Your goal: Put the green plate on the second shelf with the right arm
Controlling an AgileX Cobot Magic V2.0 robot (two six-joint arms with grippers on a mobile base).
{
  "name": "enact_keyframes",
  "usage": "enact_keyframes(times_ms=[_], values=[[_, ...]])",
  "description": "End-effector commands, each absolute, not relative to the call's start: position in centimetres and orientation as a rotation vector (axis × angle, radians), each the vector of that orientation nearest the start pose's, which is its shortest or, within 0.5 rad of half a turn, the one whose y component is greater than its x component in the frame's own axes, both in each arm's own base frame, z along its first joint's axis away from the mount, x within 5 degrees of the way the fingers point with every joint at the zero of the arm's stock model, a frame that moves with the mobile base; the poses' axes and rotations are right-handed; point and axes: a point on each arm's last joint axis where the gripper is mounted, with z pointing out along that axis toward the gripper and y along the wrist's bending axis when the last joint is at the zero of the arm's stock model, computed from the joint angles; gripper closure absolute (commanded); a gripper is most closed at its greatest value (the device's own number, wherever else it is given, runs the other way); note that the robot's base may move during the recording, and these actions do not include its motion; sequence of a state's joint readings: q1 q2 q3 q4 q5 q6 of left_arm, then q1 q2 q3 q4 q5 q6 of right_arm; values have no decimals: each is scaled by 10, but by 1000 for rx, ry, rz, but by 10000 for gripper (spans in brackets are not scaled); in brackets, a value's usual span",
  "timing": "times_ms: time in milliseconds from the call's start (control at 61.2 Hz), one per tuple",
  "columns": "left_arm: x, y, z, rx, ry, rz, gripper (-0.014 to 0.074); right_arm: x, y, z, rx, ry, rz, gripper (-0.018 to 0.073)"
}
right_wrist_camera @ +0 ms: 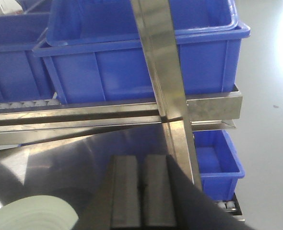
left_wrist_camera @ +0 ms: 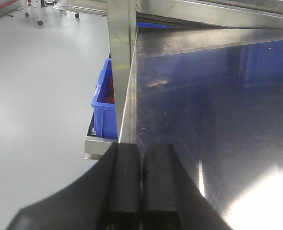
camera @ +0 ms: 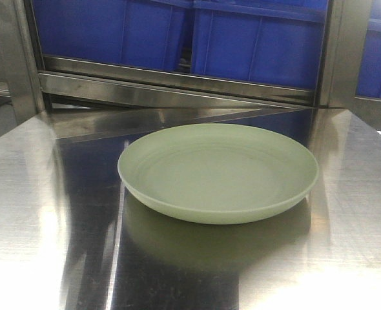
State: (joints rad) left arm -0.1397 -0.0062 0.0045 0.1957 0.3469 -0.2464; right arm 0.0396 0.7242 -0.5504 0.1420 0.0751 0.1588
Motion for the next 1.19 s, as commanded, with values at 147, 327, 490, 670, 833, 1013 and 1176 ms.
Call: enact_keyframes(times_ms=[147, 327, 490, 670, 833, 1013, 1176], values=[[54, -3, 178, 40, 1765, -96, 472, 213, 14, 333, 222, 1874, 267, 503], [54, -3, 178, 40, 1765, -96, 472, 244, 36, 310, 158, 2090, 305, 501], [54, -3, 178, 40, 1765, -96, 472, 260, 52, 291, 110, 2171, 321, 496], [54, -3, 178, 40, 1765, -96, 472, 268, 62, 272, 81, 2246, 325, 281], [54, -3, 178, 40, 1765, -96, 472, 272, 68, 264, 73, 2267, 335, 102], [54, -3, 178, 40, 1765, -96, 472, 280, 72, 260, 139, 2304, 387, 102], [54, -3, 178, 40, 1765, -96, 472, 287, 83, 259, 120, 2324, 413, 102]])
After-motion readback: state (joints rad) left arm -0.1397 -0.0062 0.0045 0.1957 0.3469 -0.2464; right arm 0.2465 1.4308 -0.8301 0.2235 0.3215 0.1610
